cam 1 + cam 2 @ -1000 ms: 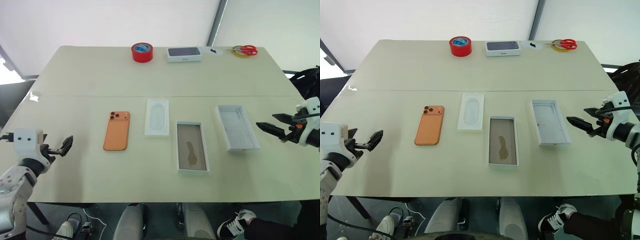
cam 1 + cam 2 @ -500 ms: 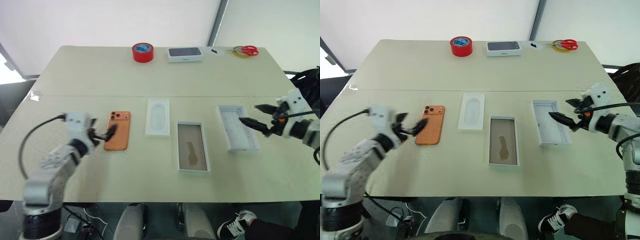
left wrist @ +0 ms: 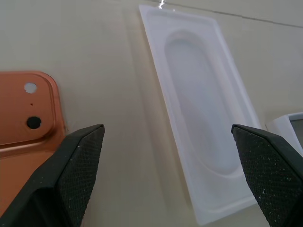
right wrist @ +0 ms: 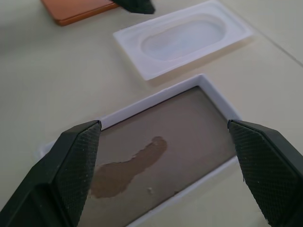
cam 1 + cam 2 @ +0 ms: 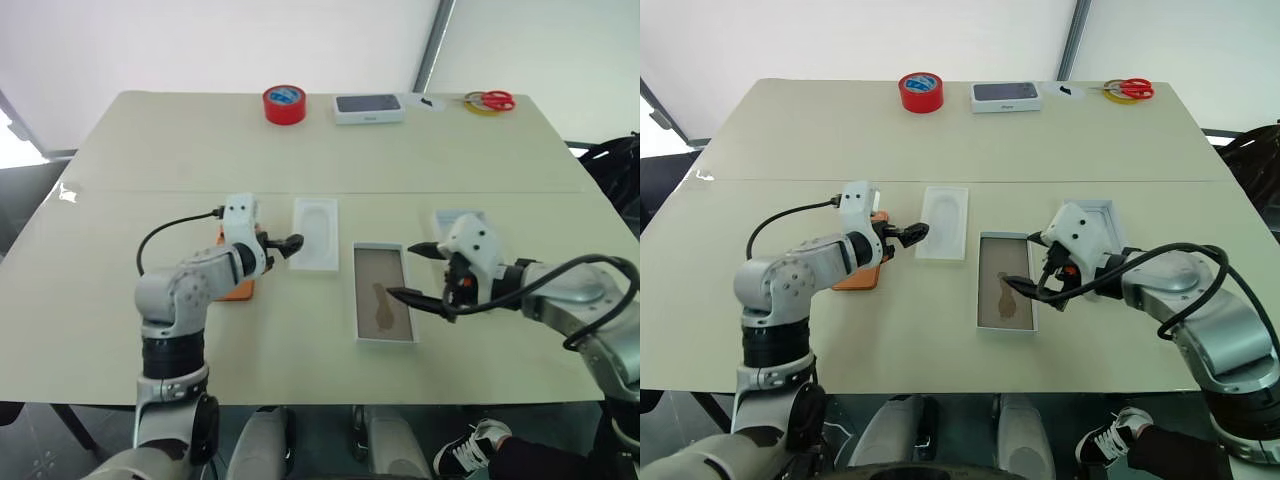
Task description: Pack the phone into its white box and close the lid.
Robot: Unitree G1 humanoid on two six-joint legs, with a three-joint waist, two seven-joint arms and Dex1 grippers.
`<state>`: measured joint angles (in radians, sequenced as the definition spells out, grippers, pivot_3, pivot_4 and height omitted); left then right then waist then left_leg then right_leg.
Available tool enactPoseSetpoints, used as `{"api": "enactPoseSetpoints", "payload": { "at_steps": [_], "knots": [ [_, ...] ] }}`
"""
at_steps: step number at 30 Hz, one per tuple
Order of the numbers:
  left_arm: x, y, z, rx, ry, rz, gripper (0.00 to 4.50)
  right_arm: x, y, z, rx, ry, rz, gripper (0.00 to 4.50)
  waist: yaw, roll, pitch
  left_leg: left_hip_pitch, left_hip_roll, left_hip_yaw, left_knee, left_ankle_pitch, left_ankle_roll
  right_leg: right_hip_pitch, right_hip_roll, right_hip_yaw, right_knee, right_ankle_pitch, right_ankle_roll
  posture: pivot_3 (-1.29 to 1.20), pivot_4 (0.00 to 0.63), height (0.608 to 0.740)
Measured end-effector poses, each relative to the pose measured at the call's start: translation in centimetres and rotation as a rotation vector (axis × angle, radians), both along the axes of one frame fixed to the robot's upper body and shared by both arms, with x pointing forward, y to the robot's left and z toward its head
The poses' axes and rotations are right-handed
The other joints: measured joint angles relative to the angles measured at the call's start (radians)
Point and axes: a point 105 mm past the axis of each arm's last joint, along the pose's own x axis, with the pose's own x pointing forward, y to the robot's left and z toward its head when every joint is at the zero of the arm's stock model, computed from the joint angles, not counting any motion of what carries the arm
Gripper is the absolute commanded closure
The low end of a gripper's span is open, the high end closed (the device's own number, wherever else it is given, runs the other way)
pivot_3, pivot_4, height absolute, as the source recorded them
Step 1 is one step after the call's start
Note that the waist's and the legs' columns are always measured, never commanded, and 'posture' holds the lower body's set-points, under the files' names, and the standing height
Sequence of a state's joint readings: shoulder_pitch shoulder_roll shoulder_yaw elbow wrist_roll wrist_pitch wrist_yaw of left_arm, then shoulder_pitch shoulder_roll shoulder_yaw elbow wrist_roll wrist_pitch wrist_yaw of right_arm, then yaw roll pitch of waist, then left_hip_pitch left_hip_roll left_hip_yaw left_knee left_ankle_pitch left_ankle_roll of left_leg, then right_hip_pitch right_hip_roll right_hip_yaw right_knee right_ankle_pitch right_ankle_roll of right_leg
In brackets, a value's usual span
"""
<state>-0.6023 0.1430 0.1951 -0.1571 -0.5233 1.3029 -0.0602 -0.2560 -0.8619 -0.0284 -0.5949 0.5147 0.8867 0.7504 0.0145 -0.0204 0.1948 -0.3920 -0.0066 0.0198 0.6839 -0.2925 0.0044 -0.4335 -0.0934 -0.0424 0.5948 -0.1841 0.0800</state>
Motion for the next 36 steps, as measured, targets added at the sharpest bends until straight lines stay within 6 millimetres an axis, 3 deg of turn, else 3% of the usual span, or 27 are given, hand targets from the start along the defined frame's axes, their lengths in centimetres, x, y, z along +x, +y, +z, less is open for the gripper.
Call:
{"api": "enactPoseSetpoints", "payload": {
  "at_steps": [8, 9, 12, 18, 27, 32, 35, 36],
  "knots": [
    [1.3, -2.2, 0.1, -0.064, 0.105, -0.069, 0.0, -0.4, 0.2, -1.5, -0.108, 0.03, 0.029, 0.03, 0.002, -0.001, 0.0, 0.0, -0.001, 0.0, 0.0, 0.0, 0.0, 0.001, -0.001, 0.0, 0.0, 0.0, -0.001, 0.0, 0.15, 0.736],
    [1.5, -2.4, 0.2, -0.073, 0.109, -0.07, 0.24, -0.4, 0.2, -1.7, -0.115, 0.031, 0.035, 0.0, 0.002, -0.001, 0.0, 0.0, -0.001, 0.0, 0.0, 0.0, 0.0, 0.001, -0.001, 0.0, 0.0, 0.0, -0.001, 0.0, 0.15, 0.736],
    [1.6, -2.8, -0.2, -0.096, 0.131, -0.079, 1.34, -0.6, 0.1, -2.0, -0.149, 0.032, 0.048, 0.0, 0.001, -0.001, 0.0, 0.0, -0.001, 0.0, 0.0, 0.0, 0.0, 0.001, -0.001, 0.0, 0.0, 0.0, 0.0, 0.0, 0.15, 0.736],
    [1.4, -2.8, -1.0, -0.125, 0.178, -0.076, 4.46, -1.0, -0.1, -2.7, -0.17, 0.047, 0.068, 0.0, 0.0, -0.001, 0.0, 0.0, -0.001, 0.0, 0.0, 0.0, 0.0, 0.001, -0.001, 0.0, 0.0, 0.0, 0.0, 0.0, 0.15, 0.736],
    [1.4, -2.3, -0.4, -0.224, 0.18, -0.061, 4.46, -2.1, -0.1, -3.2, -0.214, 0.069, 0.135, 0.0, -0.001, -0.001, 0.0, 0.001, -0.001, 0.0, 0.0, 0.0, 0.0, 0.001, -0.001, 0.0, 0.0, 0.0, 0.0, 0.0, 0.15, 0.736],
    [1.4, 0.1, 0.9, -0.271, 0.145, -0.022, 4.46, -3.9, 0.1, -6.2, -0.286, 0.164, 0.224, 0.0, -0.003, -0.002, 0.0, 0.001, -0.001, 0.0, 0.0, 0.0, 0.0, 0.001, -0.001, 0.0, 0.0, 0.0, 0.001, 0.0, 0.15, 0.736],
    [1.0, 1.1, 1.9, -0.272, 0.118, -0.015, 4.5, -4.4, 0.5, -7.0, -0.306, 0.181, 0.272, 0.9, -0.001, -0.002, 0.0, 0.001, -0.001, 0.0, 0.0, 0.0, 0.0, 0.001, -0.001, 0.0, 0.0, 0.0, 0.001, 0.0, 0.15, 0.736],
    [0.8, 1.5, 2.1, -0.274, 0.114, -0.009, 4.5, -4.2, 0.6, -7.0, -0.319, 0.165, 0.281, 1.4, -0.001, -0.002, 0.0, 0.001, -0.001, 0.0, 0.0, 0.0, 0.0, 0.001, -0.001, 0.0, 0.0, 0.0, 0.001, 0.0, 0.15, 0.736]
  ]
}}
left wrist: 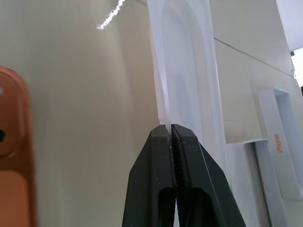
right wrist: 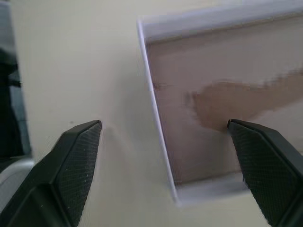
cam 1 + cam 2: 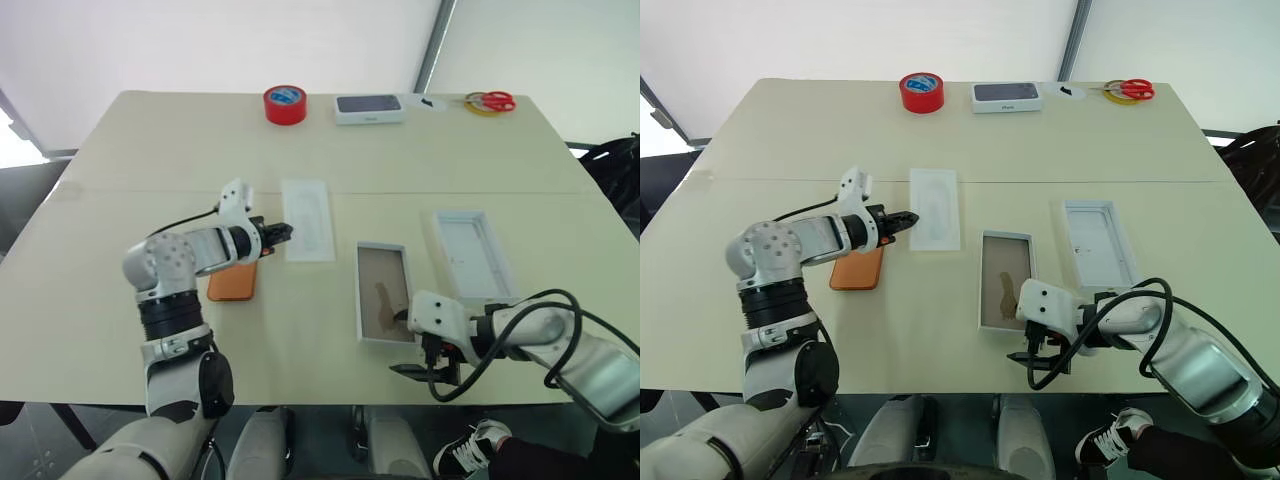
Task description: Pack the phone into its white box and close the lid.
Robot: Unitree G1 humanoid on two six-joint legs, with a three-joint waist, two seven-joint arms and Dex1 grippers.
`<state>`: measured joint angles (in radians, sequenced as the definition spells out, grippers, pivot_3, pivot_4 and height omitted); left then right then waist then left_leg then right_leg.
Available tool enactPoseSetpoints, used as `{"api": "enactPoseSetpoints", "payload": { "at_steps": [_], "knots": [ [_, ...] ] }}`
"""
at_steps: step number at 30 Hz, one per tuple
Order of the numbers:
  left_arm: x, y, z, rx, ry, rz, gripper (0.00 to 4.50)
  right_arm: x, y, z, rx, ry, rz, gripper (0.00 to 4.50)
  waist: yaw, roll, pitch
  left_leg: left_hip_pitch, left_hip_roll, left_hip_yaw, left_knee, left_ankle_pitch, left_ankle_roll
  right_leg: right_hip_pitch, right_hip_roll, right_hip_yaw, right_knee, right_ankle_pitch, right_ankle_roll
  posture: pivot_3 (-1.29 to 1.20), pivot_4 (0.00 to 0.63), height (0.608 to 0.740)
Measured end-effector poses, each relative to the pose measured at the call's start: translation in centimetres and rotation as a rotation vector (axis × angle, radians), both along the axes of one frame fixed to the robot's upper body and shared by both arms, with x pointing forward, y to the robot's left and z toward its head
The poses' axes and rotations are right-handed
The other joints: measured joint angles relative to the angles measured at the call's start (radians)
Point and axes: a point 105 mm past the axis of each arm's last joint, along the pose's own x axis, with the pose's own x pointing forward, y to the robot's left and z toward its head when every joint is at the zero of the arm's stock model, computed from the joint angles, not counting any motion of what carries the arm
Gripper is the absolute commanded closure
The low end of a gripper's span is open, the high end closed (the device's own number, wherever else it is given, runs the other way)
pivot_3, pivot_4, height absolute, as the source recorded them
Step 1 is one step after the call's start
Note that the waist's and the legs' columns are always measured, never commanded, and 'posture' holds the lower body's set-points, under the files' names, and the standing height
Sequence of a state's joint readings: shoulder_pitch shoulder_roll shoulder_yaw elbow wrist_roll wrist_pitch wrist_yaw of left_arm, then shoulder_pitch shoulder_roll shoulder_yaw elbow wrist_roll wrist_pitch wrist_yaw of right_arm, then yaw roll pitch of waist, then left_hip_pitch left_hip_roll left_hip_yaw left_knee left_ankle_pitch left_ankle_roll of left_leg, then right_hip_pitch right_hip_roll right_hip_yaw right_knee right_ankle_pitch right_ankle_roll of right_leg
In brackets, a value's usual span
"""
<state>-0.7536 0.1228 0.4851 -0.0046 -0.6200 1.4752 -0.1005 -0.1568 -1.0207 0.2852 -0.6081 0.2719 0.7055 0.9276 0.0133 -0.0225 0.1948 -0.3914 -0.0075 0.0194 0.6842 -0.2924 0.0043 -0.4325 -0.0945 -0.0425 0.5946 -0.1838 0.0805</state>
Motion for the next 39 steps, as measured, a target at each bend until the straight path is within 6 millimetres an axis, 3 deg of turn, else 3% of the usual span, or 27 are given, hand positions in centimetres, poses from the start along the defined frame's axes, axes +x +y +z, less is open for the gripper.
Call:
{"api": "enactPoseSetpoints", "payload": {
  "at_steps": [6, 12, 21, 24, 29, 34, 39],
  "knots": [
    [-1.2, 1.5, -0.6, 0.011, 0.025, 0.03, 4.5, 0.8, 1.1, -0.1, -0.006, -0.04, 0.07, 4.3, -0.002, -0.004, -0.001, 0.0, 0.001, -0.001, 0.0, 0.0, -0.001, 0.0, 0.001, 0.0, 0.0, 0.0, 0.0, 0.0, 0.15, 0.736],
    [-1.4, 2.8, 0.0, -0.046, 0.018, 0.091, 4.5, 2.5, 2.5, 0.2, -0.016, -0.103, 0.147, 4.43, -0.006, -0.005, -0.001, 0.001, 0.001, 0.0, 0.0, 0.001, -0.001, 0.0, 0.001, 0.0, 0.001, 0.0, 0.0, 0.0, 0.15, 0.736],
    [-1.3, 5.3, 1.8, -0.082, -0.038, 0.188, 4.5, 8.1, 7.0, 1.3, -0.001, -0.229, 0.199, 4.43, -0.003, -0.005, -0.001, 0.001, 0.0, -0.001, -0.001, 0.002, -0.003, 0.0, 0.001, 0.0, 0.001, 0.001, 0.0, 0.0, 0.15, 0.736],
    [-1.3, 5.7, 2.2, -0.068, -0.052, 0.199, 4.5, 8.6, 7.5, 1.4, 0.004, -0.219, 0.212, 3.58, 0.001, -0.005, -0.001, 0.0, -0.001, -0.001, -0.001, 0.002, -0.003, 0.0, 0.0, 0.0, 0.001, 0.001, 0.0, 0.0, 0.15, 0.736],
    [-1.5, 4.0, 2.4, -0.048, -0.07, 0.138, 4.5, 9.0, 7.6, 2.5, 0.059, -0.227, 0.193, 1.07, -0.002, -0.005, -0.001, 0.0, -0.003, -0.001, 0.0, 0.002, -0.003, 0.0, -0.002, 0.0, 0.001, 0.001, 0.0, 0.0, 0.15, 0.736],
    [-2.1, 0.9, 1.2, -0.015, -0.048, 0.033, 4.5, 9.5, 5.2, 6.4, 0.152, -0.291, 0.097, 1.07, -0.001, -0.005, -0.001, 0.0, -0.002, -0.001, -0.001, 0.002, -0.003, 0.0, -0.002, 0.0, 0.001, 0.001, 0.0, 0.0, 0.15, 0.736],
    [-2.7, -1.0, -0.1, 0.028, -0.014, -0.039, 4.5, 9.8, 2.3, 7.3, 0.174, -0.295, -0.008, 1.07, -0.002, -0.005, -0.001, 0.001, -0.002, 0.0, -0.001, 0.001, -0.003, 0.0, -0.002, 0.0, 0.001, 0.001, 0.0, 0.0, 0.15, 0.736]
  ]
}}
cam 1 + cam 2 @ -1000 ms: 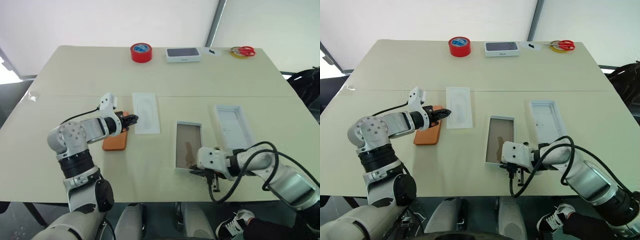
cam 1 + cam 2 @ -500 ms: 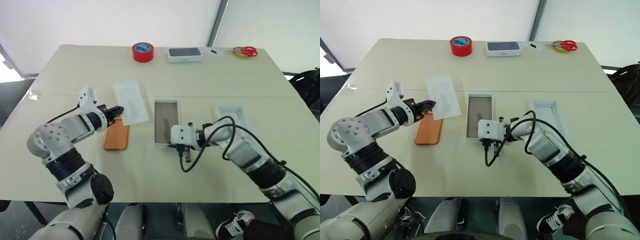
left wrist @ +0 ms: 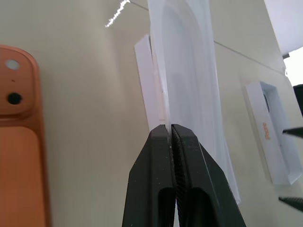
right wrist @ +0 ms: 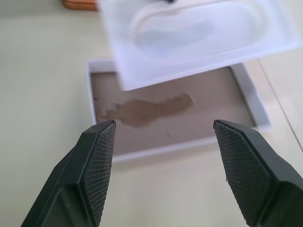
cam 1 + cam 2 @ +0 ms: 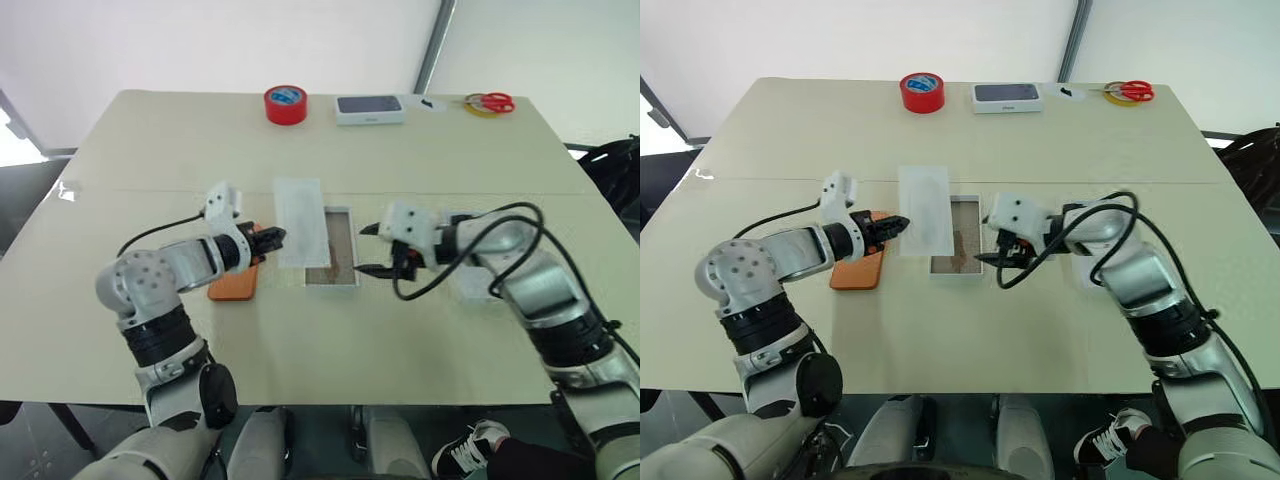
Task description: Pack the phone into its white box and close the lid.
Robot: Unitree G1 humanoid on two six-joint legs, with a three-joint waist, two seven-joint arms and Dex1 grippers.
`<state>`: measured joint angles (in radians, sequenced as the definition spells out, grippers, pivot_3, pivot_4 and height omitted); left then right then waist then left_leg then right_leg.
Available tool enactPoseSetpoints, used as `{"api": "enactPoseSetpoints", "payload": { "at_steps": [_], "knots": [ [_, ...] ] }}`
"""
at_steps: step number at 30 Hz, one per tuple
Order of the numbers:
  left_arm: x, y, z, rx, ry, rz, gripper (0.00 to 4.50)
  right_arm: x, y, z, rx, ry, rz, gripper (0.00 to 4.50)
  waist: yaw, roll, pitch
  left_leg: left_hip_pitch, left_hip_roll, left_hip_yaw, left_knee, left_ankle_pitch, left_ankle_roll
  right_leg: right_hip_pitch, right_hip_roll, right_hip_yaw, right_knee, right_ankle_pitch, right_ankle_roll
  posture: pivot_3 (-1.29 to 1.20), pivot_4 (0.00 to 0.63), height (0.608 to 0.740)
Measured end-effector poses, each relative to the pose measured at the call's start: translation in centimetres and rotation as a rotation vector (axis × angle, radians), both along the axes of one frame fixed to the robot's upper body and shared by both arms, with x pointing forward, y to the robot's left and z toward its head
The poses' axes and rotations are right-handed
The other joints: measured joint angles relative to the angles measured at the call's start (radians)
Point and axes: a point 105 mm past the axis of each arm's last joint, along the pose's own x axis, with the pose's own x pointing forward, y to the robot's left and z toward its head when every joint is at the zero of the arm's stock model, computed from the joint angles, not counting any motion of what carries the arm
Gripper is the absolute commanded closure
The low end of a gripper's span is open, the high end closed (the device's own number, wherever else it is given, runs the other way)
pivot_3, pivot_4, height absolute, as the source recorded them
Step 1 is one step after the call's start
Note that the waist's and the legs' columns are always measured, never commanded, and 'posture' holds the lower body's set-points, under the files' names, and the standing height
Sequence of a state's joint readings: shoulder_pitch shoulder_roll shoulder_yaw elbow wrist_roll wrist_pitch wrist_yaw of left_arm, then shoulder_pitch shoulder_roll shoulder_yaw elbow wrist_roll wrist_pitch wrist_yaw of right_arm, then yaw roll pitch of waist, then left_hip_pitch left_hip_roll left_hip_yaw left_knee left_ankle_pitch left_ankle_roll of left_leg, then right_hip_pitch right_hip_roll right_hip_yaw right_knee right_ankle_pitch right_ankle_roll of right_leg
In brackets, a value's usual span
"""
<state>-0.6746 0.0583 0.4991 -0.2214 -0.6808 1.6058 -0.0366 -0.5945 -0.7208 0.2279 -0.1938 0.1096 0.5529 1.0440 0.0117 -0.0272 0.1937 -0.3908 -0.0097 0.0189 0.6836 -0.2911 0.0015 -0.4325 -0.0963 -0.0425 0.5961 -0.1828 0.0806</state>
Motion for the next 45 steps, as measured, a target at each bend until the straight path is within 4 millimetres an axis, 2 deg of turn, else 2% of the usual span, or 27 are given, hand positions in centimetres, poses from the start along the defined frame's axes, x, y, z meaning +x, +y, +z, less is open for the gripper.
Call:
{"api": "enactPoseSetpoints", "payload": {
  "at_steps": [8, 12, 14, 15, 20, 23, 26, 28, 30, 34, 37, 41, 45],
  "knots": [
    [-0.4, -2.5, -0.6, -0.008, 0.029, -0.056, 4.5, 0.1, -1.3, -0.7, 0.003, 0.014, -0.063, 1.07, 0.0, 0.0, 0.0, 0.0, 0.0, 0.0, 0.0, 0.0, 0.0, 0.0, 0.0, 0.0, 0.0, 0.0, 0.0, 0.0, 0.15, 0.736],
    [-0.4, -2.9, -1.0, -0.003, 0.045, -0.059, 4.5, 0.2, -1.4, -0.7, 0.006, 0.003, -0.076, 1.07, 0.0, 0.0, 0.0, 0.0, 0.0, 0.0, 0.0, 0.0, 0.0, 0.0, 0.0, 0.0, 0.0, 0.0, 0.0, 0.0, 0.15, 0.736],
    [-0.5, -2.9, -1.1, -0.002, 0.049, -0.055, 3.88, 0.2, -1.4, -0.7, 0.007, 0.001, -0.08, 1.0, 0.0, 0.0, 0.0, 0.0, 0.0, 0.0, 0.0, 0.0, 0.0, 0.0, 0.0, 0.0, 0.0, 0.0, 0.0, 0.0, 0.15, 0.736],
    [-0.5, -3.0, -1.1, -0.006, 0.051, -0.055, 3.71, 0.2, -1.4, -0.7, 0.008, -0.001, -0.082, 1.0, 0.0, 0.0, 0.0, 0.0, 0.0, 0.0, 0.0, 0.0, 0.0, 0.0, 0.0, 0.0, 0.0, 0.0, 0.0, 0.0, 0.15, 0.736],
    [-0.5, -3.3, -1.2, -0.02, 0.054, -0.058, 1.38, 0.4, -1.4, -0.7, 0.015, -0.013, -0.092, 1.0, 0.0, 0.0, 0.0, 0.0, 0.0, 0.0, 0.0, 0.0, 0.0, 0.0, 0.0, 0.0, 0.0, 0.0, 0.0, 0.0, 0.15, 0.736],
    [-0.5, -3.0, -1.0, -0.019, 0.047, -0.053, 1.34, 0.4, -1.1, -0.7, 0.032, -0.02, -0.091, 1.85, 0.0, 0.0, 0.0, 0.0, 0.0, 0.0, 0.0, 0.0, 0.0, 0.0, 0.0, 0.0, 0.0, 0.0, 0.0, 0.0, 0.15, 0.736],
    [-0.4, -2.5, -0.8, -0.023, 0.033, -0.043, 1.34, 0.6, -0.8, -0.6, 0.046, -0.028, -0.097, 3.46, -0.001, 0.0, 0.0, 0.0, 0.0, 0.0, 0.0, 0.0, 0.0, 0.0, 0.0, 0.0, 0.0, 0.0, 0.0, 0.0, 0.15, 0.736],
    [-0.3, -1.5, -0.2, -0.012, 0.0, -0.025, 1.34, 1.2, -0.4, -0.3, 0.073, -0.04, -0.113, 4.43, -0.004, 0.0, 0.0, 0.0, 0.001, 0.0, 0.0, 0.0, 0.0, 0.0, 0.001, 0.0, 0.0, 0.0, 0.0, 0.0, 0.15, 0.736],
    [0.0, 0.1, 0.6, 0.051, -0.068, 0.004, 1.34, 1.6, 0.3, 0.0, 0.091, -0.054, -0.125, 4.47, -0.006, 0.0, 0.0, 0.0, 0.002, 0.0, 0.0, 0.0, 0.0, -0.001, 0.002, 0.0, 0.0, 0.0, 0.0, 0.0, 0.15, 0.736],
    [0.1, 5.0, 1.1, 0.33, -0.272, 0.052, 1.34, 3.0, 2.7, 0.1, 0.106, -0.081, -0.159, 4.47, -0.025, 0.001, 0.0, 0.0, 0.003, 0.001, -0.002, 0.0, -0.001, -0.003, 0.002, 0.001, 0.001, -0.001, -0.002, 0.0, 0.15, 0.736],
    [-0.8, 6.2, 0.4, 0.463, -0.398, -0.02, 1.34, 4.3, 4.0, -0.6, 0.086, -0.1, -0.21, 4.47, -0.024, 0.002, 0.0, -0.001, 0.003, 0.002, -0.003, 0.001, -0.001, -0.004, 0.001, 0.002, 0.0, -0.002, -0.005, 0.0, 0.15, 0.736],
    [-1.7, 7.0, 0.4, 0.524, -0.5, -0.102, 1.34, 5.5, 5.6, -2.1, 0.048, -0.097, -0.244, 4.47, -0.017, 0.002, 0.0, -0.002, 0.001, 0.002, -0.002, 0.0, 0.0, -0.004, 0.0, 0.002, 0.0, -0.002, -0.006, 0.0, 0.15, 0.736],
    [-3.4, 7.6, -1.1, 0.588, -0.515, -0.208, 1.34, 6.5, 6.9, -4.0, 0.02, -0.059, -0.268, 4.47, -0.026, 0.002, 0.0, -0.002, 0.001, 0.003, -0.003, 0.0, 0.0, -0.005, 0.0, 0.002, 0.0, -0.001, -0.006, 0.0, 0.15, 0.736]
  ]
}}
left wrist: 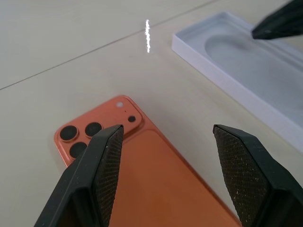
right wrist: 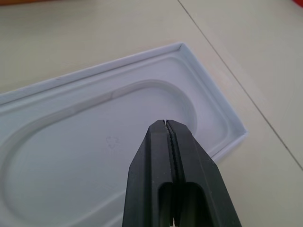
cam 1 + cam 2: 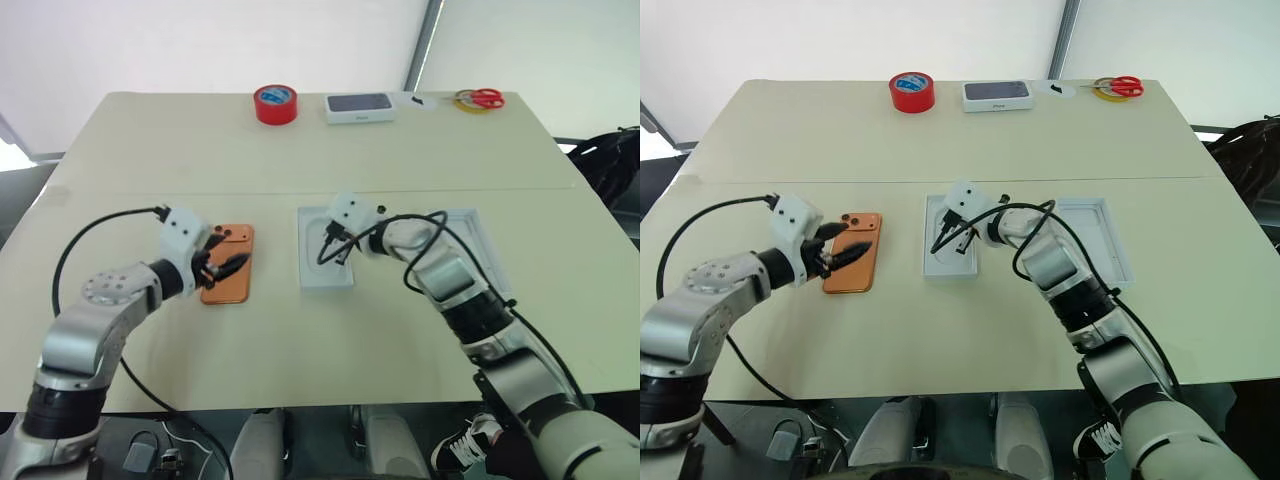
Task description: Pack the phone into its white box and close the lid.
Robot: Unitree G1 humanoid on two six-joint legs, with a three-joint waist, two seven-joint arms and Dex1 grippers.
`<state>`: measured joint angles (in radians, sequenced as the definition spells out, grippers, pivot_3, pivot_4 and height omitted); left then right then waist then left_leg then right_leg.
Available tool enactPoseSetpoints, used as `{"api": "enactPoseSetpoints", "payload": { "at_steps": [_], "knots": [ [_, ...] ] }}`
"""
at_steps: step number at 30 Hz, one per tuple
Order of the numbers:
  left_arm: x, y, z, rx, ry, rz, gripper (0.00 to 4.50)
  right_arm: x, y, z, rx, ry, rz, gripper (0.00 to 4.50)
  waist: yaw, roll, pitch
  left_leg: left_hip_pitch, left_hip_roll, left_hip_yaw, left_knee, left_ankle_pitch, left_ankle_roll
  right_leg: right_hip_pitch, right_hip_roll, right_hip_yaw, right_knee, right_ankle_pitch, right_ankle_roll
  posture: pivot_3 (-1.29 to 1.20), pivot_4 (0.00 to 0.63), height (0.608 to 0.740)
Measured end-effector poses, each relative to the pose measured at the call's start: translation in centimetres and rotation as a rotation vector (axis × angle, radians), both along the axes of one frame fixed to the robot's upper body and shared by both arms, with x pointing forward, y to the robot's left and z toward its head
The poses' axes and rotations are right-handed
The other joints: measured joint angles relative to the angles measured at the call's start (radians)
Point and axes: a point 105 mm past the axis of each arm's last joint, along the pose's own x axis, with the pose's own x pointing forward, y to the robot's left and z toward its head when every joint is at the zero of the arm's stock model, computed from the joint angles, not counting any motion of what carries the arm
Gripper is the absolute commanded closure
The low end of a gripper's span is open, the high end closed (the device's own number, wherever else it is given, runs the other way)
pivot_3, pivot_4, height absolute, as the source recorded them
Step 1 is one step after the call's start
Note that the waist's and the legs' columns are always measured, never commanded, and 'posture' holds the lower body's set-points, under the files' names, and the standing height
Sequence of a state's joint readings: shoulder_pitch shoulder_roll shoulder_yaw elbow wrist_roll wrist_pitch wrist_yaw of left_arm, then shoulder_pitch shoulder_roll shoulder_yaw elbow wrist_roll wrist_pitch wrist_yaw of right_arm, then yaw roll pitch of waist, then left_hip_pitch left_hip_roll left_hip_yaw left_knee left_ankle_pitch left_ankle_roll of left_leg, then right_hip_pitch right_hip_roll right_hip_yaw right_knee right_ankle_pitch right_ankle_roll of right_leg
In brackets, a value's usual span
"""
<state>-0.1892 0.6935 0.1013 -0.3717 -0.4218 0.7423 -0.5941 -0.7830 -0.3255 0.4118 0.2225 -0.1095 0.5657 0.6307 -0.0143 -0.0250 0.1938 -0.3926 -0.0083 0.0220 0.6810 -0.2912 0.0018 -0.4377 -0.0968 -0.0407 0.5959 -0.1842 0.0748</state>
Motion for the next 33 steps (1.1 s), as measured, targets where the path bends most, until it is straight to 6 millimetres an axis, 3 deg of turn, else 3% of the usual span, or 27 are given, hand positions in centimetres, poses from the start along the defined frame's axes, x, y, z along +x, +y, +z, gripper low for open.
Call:
{"api": "enactPoseSetpoints", "payload": {
  "at_steps": [4, 9, 13, 17, 22, 26, 30, 33],
  "knots": [
    [-1.3, -0.1, -1.4, 0.005, 0.034, -0.037, 1.34, 0.4, 0.8, -1.0, -0.045, -0.006, 0.012, 4.47, 0.001, 0.0, 0.0, 0.0, 0.0, 0.0, 0.0, 0.0, 0.0, -0.001, 0.0, 0.0, 0.001, 0.0, 0.0, 0.0, 0.15, 0.736],
    [-1.8, -0.2, -1.3, 0.007, 0.021, -0.044, 1.34, 0.4, 1.1, -1.0, -0.083, -0.037, 0.041, 4.47, -0.001, 0.0, 0.0, 0.0, 0.001, 0.0, 0.0, 0.0, 0.0, 0.0, 0.001, 0.0, 0.002, 0.001, 0.002, 0.0, 0.15, 0.736],
    [-1.5, 0.7, -0.8, -0.041, 0.008, 0.047, 1.34, 0.1, 1.7, -0.6, -0.052, -0.039, 0.062, 4.47, -0.002, 0.0, 0.0, 0.0, 0.001, 0.0, 0.0, 0.0, 0.0, 0.0, 0.001, 0.0, 0.002, 0.002, 0.004, 0.0, 0.15, 0.736],
    [-0.6, 3.6, -0.9, -0.188, 0.102, 0.26, 0.04, -1.7, 4.7, 2.1, 0.08, -0.053, 0.15, 4.5, -0.003, 0.001, 0.0, 0.0, 0.002, -0.001, 0.0, 0.0, 0.0, -0.001, 0.003, 0.0, 0.003, 0.003, 0.005, 0.0, 0.15, 0.736],
    [-0.3, 5.6, -1.0, -0.274, 0.179, 0.412, 0.04, -4.1, 7.9, 3.4, 0.13, -0.04, 0.237, 4.5, -0.001, 0.0, 0.0, 0.0, 0.002, -0.002, 0.0, 0.0, 0.0, -0.001, 0.003, -0.001, 0.004, 0.002, 0.005, 0.0, 0.15, 0.736],
    [0.1, 6.2, -1.6, -0.32, 0.279, 0.482, 0.04, -5.6, 9.7, 1.3, 0.038, 0.019, 0.285, 4.5, 0.002, 0.0, 0.0, 0.001, 0.001, -0.002, 0.001, 0.0, 0.0, 0.0, 0.003, -0.001, 0.003, 0.002, 0.004, 0.0, 0.15, 0.736],
    [0.5, 4.8, -1.6, -0.362, 0.343, 0.453, 0.04, -5.6, 10.4, -1.3, -0.078, 0.068, 0.279, 4.5, 0.001, 0.0, 0.0, 0.001, 0.001, -0.002, 0.0, 0.0, 0.0, 0.0, 0.003, -0.001, 0.004, 0.002, 0.004, 0.0, 0.15, 0.736],
    [0.5, 3.9, -1.7, -0.382, 0.388, 0.43, 0.04, -5.4, 10.7, -1.8, -0.133, 0.056, 0.283, 4.5, -0.001, 0.0, 0.0, 0.001, 0.001, -0.002, 0.0, 0.0, -0.001, 0.0, 0.003, -0.001, 0.004, 0.002, 0.004, 0.0, 0.15, 0.736]
  ]
}}
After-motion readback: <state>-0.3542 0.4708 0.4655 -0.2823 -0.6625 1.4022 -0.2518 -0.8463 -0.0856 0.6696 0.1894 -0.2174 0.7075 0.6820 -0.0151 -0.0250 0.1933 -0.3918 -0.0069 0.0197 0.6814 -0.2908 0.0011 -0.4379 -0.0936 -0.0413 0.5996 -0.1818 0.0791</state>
